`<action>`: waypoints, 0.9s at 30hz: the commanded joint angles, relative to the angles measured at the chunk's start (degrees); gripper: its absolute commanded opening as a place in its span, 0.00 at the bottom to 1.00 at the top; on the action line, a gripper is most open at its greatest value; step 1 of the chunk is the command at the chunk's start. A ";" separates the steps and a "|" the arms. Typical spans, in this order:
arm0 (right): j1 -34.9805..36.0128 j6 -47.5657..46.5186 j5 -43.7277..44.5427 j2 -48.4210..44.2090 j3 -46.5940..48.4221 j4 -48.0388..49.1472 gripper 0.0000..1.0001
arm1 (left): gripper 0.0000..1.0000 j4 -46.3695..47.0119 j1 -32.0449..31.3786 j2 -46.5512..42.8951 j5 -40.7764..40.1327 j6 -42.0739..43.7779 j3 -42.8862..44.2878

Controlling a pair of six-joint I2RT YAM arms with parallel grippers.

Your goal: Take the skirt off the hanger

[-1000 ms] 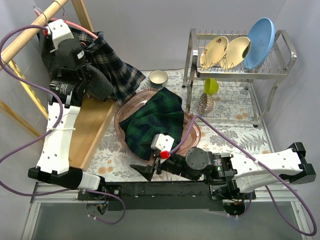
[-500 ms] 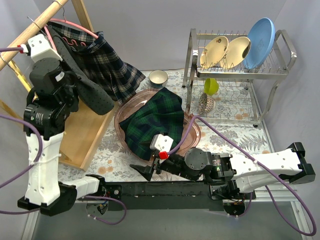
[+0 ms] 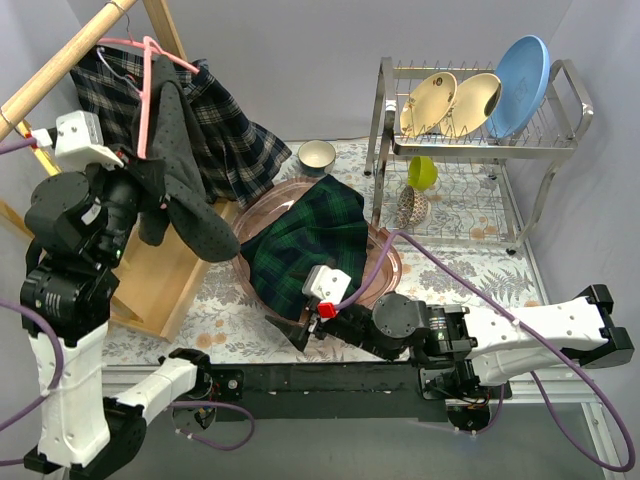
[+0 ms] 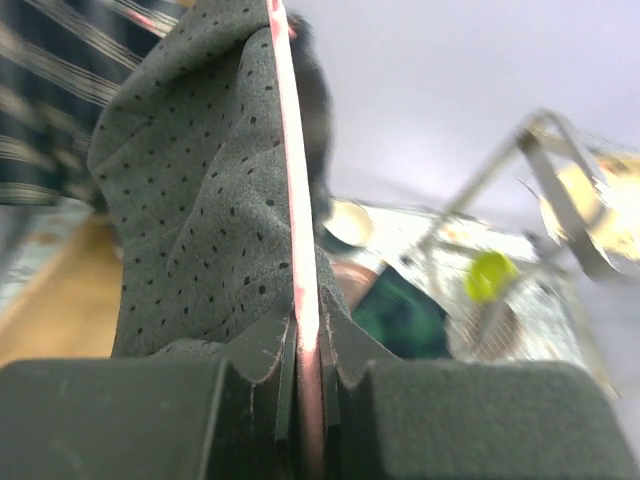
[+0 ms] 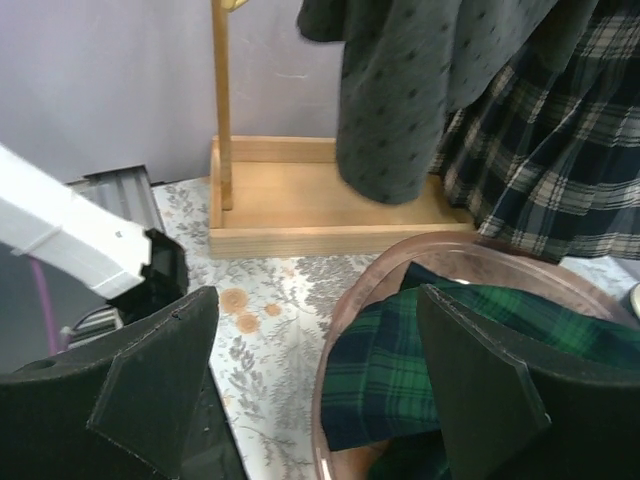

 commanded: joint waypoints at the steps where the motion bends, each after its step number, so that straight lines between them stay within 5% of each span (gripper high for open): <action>1: -1.81 -5.03 0.81 1.23 6.99 0.04 0.88 | 0.00 3.25 -0.30 -6.88 15.40 -2.43 -3.52; 7: -5.94 -6.80 -4.11 9.57 16.99 -2.07 0.91 | 0.00 2.55 -0.22 -11.11 27.62 -6.91 -11.95; 16: -6.47 -3.02 -7.64 22.67 24.92 -2.69 0.90 | 0.00 5.28 -0.30 -14.55 29.83 -8.24 -16.80; 19: -6.47 -2.40 -3.01 24.52 25.28 -2.52 0.59 | 0.00 4.57 -0.30 -15.08 28.52 -7.10 -17.15; 20: -6.56 -2.40 -1.85 24.09 24.23 -2.08 0.38 | 0.00 4.40 -0.22 -15.34 28.16 -6.92 -17.42; 22: -6.56 -2.49 0.43 22.95 22.30 -0.33 0.25 | 0.00 4.22 -0.22 -15.78 27.02 -6.04 -18.12; 23: -6.47 -2.58 1.06 21.29 20.37 0.21 0.09 | 0.00 3.79 -0.30 -15.78 25.63 -5.78 -18.56; 24: -6.47 -2.92 2.11 20.40 19.57 0.73 0.02 | 0.00 3.43 -0.30 -15.61 25.18 -5.51 -18.73; 27: -6.56 -3.89 4.13 16.45 16.07 1.44 0.01 | 0.00 2.82 -0.22 -15.08 24.91 -4.37 -18.74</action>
